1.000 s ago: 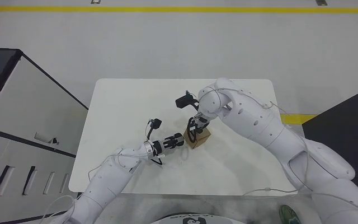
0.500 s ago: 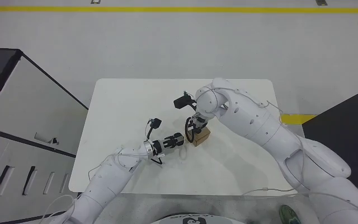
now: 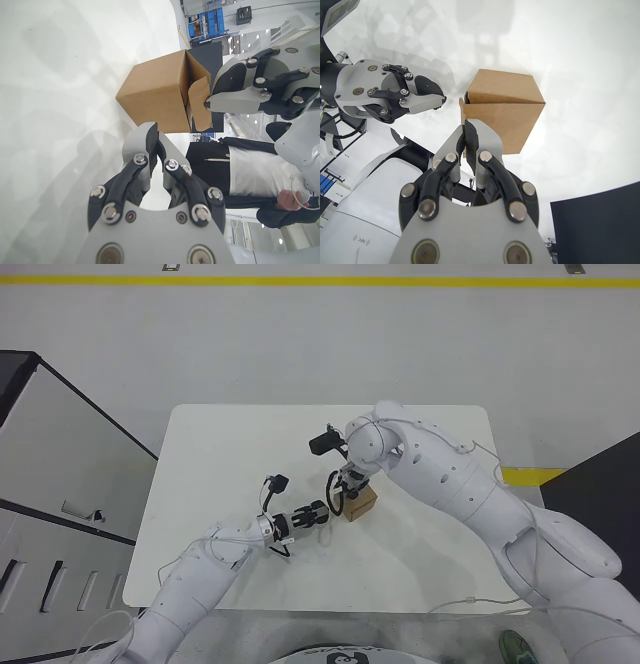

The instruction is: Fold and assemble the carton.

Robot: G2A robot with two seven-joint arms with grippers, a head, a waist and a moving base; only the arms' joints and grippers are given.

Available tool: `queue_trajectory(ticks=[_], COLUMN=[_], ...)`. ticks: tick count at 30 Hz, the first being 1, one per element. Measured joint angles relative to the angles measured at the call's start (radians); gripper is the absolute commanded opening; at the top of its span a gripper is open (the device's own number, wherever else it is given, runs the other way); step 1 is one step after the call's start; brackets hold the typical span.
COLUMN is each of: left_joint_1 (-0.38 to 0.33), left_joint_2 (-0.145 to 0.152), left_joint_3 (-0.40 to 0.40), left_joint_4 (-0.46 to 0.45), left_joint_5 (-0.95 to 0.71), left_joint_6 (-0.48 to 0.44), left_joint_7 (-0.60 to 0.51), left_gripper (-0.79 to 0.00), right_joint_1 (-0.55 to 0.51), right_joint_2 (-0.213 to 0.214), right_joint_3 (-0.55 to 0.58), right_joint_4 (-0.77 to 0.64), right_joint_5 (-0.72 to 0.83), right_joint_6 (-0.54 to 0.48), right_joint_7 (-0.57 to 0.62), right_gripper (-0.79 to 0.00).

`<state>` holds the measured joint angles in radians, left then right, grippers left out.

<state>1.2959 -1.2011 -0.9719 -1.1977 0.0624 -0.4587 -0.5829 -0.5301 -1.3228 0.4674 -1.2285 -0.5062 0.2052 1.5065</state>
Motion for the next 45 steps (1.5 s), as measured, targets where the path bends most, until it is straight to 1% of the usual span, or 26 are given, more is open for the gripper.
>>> queue_trajectory(ticks=[2,3,5,6,9,12,15,18,22,24,26,30,34,35,37,42,45], left_joint_1=[-0.002,-0.004,-0.006,-0.007,-0.01,-0.012,-0.015,-0.017,-0.02,-0.021,-0.023,-0.026,-0.028,-0.029,-0.029,-0.03,-0.031], left_joint_2=[-0.001,-0.001,-0.002,-0.002,-0.003,-0.003,-0.004,-0.005,-0.006,-0.006,-0.007,-0.007,-0.008,-0.008,-0.008,-0.009,-0.009], left_joint_3=[0.001,0.002,0.003,0.003,0.005,0.006,0.006,0.007,0.009,0.01,0.01,0.01,0.01,0.01,0.009,0.008,0.008], left_joint_4=[0.002,0.003,0.006,0.007,0.011,0.013,0.017,0.021,0.029,0.033,0.037,0.044,0.048,0.049,0.051,0.053,0.054], left_joint_5=[-0.001,-0.002,-0.004,-0.005,-0.008,-0.008,-0.009,-0.011,-0.014,-0.017,-0.019,-0.021,-0.022,-0.023,-0.023,-0.025,-0.025], left_joint_6=[0.0,0.0,0.0,0.0,0.0,0.0,-0.001,-0.004,-0.008,-0.01,-0.011,-0.014,-0.016,-0.016,-0.017,-0.018,-0.018], left_joint_7=[-0.002,-0.003,-0.004,-0.004,-0.006,-0.007,-0.008,-0.009,-0.012,-0.012,-0.012,-0.012,-0.012,-0.011,-0.012,-0.011,-0.012], left_gripper=[-0.785,-0.785,-0.785,-0.785,-0.785,-0.785,-0.785,-0.785,-0.785,-0.785,-0.785,-0.785,-0.785,-0.785,-0.785,-0.785,-0.785], right_joint_1=[-0.002,-0.003,-0.005,-0.006,-0.008,-0.01,-0.011,-0.012,-0.008,-0.005,-0.001,0.005,0.01,0.011,0.013,0.016,0.018], right_joint_2=[0.001,0.001,0.002,0.002,0.002,0.003,0.004,0.006,0.007,0.007,0.007,0.005,0.002,0.001,0.0,-0.005,-0.009], right_joint_3=[0.004,0.006,0.006,0.006,0.01,0.014,0.015,0.011,-0.002,-0.008,-0.014,-0.023,-0.029,-0.03,-0.031,-0.036,-0.042], right_joint_4=[-0.005,-0.007,-0.009,-0.01,-0.012,-0.016,-0.024,-0.029,-0.03,-0.029,-0.027,-0.021,-0.013,-0.01,-0.007,0.003,0.01], right_joint_5=[-0.004,-0.007,-0.018,-0.022,-0.029,-0.042,-0.062,-0.08,-0.096,-0.096,-0.097,-0.098,-0.094,-0.093,-0.09,-0.088,-0.087], right_joint_6=[0.001,0.002,0.004,0.005,0.008,0.012,0.021,0.029,0.042,0.046,0.048,0.053,0.053,0.052,0.05,0.046,0.045], right_joint_7=[0.003,0.005,0.012,0.014,0.017,0.019,0.028,0.03,0.029,0.029,0.029,0.029,0.029,0.029,0.029,0.029,0.029], right_gripper=[-0.779,-0.736,-0.539,-0.499,-0.456,-0.44,-0.406,-0.394,-0.428,-0.468,-0.533,-0.6,-0.628,-0.659,-0.665,-0.723,-0.733])
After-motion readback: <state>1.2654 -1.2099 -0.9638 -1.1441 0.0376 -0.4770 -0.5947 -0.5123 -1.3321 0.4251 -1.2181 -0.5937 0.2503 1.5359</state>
